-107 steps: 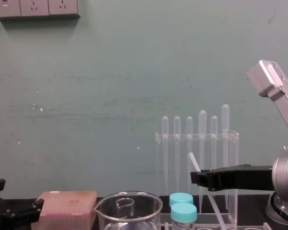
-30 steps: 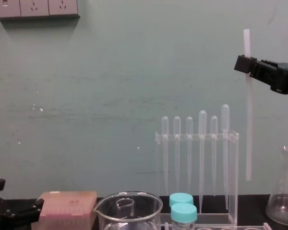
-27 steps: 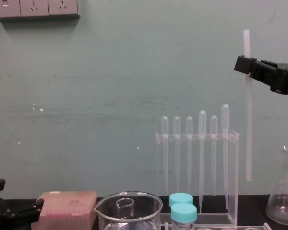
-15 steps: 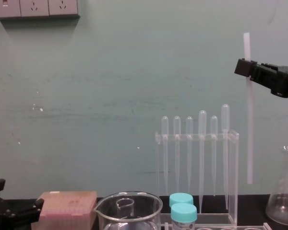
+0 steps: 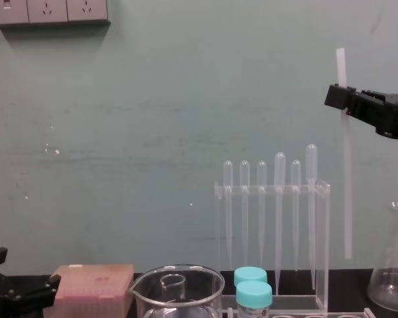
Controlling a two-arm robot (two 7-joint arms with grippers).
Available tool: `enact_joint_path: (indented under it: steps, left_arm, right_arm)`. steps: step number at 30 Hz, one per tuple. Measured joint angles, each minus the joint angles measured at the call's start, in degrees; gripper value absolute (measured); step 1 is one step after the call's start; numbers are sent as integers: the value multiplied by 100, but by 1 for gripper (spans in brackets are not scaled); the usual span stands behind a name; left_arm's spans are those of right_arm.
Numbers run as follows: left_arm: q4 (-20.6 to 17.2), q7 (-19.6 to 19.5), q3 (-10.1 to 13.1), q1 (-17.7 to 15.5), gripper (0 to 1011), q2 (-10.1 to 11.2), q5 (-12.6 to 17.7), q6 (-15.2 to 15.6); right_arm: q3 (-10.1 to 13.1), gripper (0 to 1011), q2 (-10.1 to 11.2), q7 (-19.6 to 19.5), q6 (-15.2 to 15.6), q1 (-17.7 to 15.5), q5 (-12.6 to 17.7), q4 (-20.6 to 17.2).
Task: Pick up the stirring rod with one hand, then place it down.
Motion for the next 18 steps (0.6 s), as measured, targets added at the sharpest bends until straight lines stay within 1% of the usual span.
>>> enact_joint_path:
  steps: [18]
  left_arm:
    - [0,0,0,0,1000,0,0,0]
  right_arm:
    - [5,69,56,-23,22,-67,-40,-93]
